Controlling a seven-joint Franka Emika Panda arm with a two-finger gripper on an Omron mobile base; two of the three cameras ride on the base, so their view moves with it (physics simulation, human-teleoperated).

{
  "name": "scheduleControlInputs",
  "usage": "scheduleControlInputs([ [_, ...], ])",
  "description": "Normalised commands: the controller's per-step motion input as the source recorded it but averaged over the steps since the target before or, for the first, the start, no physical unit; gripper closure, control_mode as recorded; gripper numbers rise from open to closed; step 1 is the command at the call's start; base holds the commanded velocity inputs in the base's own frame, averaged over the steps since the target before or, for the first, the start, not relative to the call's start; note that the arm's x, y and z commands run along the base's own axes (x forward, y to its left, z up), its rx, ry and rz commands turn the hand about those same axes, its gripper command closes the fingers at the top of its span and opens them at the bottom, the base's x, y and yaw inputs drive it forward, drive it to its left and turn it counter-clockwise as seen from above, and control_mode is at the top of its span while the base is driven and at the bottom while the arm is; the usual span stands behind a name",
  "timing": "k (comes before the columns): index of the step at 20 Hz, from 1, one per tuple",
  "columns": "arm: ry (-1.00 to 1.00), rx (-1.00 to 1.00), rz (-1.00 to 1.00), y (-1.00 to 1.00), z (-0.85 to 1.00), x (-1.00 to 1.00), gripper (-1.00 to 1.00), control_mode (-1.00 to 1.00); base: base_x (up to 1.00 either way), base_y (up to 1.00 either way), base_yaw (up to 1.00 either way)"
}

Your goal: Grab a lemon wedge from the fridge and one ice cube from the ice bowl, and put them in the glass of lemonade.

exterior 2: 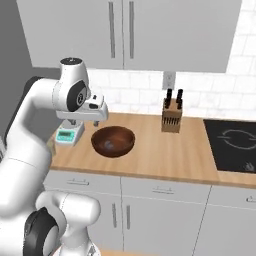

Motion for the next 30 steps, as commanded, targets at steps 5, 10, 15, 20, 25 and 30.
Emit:
scheduleControlInputs([
  [5, 0.00, 0.00, 0.00, 0.00, 0.00, 0.00, -1.00, 1.00, 0.53, 0.33, -0.05],
  [10, 0.00, 0.00, 0.00, 0.00, 0.00, 0.00, -1.00, 1.00, 0.21, 0.41, -0.03],
  [15, 0.00, 0.00, 0.00, 0.00, 0.00, 0.00, -1.00, 1.00, 0.05, 0.41, -0.04],
  [20, 0.00, 0.00, 0.00, 0.00, 0.00, 0.00, -1.00, 1.00, 0.51, 0.20, -0.06],
  [25, 0.00, 0.00, 0.00, 0.00, 0.00, 0.00, -1.00, 1.00, 0.58, -0.03, -0.01],
  [30, 0.03, 0.00, -0.06, -0.45, -0.27, 0.12, -1.00, -1.00, 0.11, -0.17, 0.00],
])
